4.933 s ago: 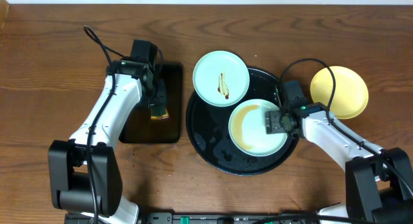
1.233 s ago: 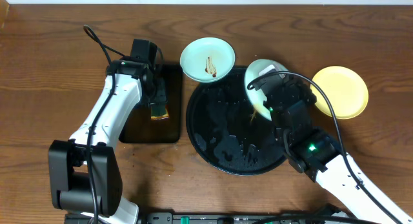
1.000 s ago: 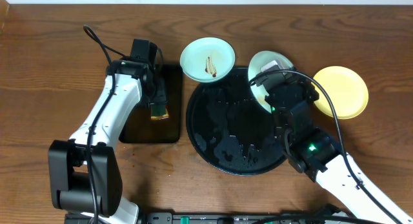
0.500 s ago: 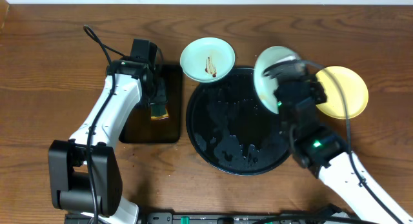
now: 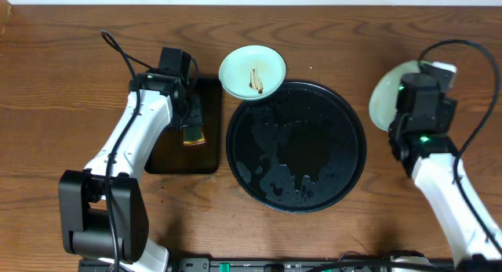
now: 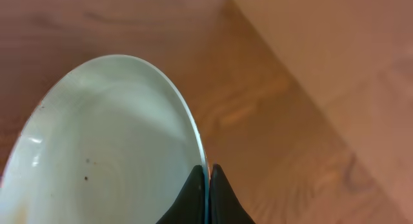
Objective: Clean dirty plates on tray and stack at the side
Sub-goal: 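Carry the pale blue plate right and stack it on the yellow plate, then move the right gripper to the rim of the upper pale blue plate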
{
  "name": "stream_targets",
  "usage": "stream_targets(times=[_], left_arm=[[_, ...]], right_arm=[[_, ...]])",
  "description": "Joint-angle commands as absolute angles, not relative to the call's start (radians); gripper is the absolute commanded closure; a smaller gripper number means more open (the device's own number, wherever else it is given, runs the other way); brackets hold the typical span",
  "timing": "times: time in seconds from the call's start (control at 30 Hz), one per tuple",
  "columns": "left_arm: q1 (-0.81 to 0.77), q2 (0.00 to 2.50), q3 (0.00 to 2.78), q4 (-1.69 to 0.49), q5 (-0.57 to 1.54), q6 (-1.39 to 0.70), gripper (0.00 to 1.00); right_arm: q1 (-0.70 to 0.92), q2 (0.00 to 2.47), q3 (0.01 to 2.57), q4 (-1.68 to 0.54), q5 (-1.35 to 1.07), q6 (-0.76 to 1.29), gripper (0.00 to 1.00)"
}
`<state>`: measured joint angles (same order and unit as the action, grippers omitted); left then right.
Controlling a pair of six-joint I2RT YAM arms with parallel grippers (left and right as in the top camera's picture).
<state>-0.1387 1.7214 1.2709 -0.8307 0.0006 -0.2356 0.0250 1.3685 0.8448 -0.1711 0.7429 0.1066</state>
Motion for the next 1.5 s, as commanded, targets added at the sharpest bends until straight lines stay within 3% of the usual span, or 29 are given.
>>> stream_targets(times=[0.0, 0.23, 0.4, 0.7, 0.9, 1.0, 1.13, 1.3, 1.47], left_arm=[[-0.141, 1.724, 1.269, -0.833, -0.008, -0.242, 0.41], [-0.141, 1.724, 1.269, -0.833, -0.008, -0.242, 0.41], [-0.141, 1.724, 1.269, -0.833, -0.008, -0.242, 0.41], [-0.141, 1.724, 1.269, -0.833, -0.008, -0.242, 0.41], [-0.141, 1.724, 1.269, -0.832, -0.008, -0.242, 0.41], [-0.141, 1.724, 1.269, -0.828, -0.008, -0.242, 0.41], [-0.141, 1.725, 1.269, -0.826, -0.008, -0.242, 0.41], [-0.141, 1.725, 1.268, -0.826, -0.008, -0.242, 0.41], [-0.141, 1.725, 1.268, -0.826, -0.008, -0.242, 0.41]], right_arm=[[-0.039, 1.424, 0.863, -0.176, 0.727, 0.238, 0.99], [-0.115, 1.514, 0.863, -0.176, 0.621, 0.27, 0.99], [-0.12, 1.517, 0.864, -0.169, 0.528, 0.255, 0.8], [-0.044, 1.412, 0.884, -0.181, 0.057, 0.05, 0.83], [0.079, 1.398, 1.056, -0.395, -0.133, 0.051, 0.84], [0.127, 1.439, 1.177, -0.507, -0.208, 0.055, 0.72], [0.176, 1.525, 1.293, -0.55, -0.292, 0.136, 0.65], [0.232, 1.626, 1.31, -0.445, -0.305, 0.342, 0.63], [0.304, 1.743, 1.31, -0.367, -0.304, 0.516, 0.5]])
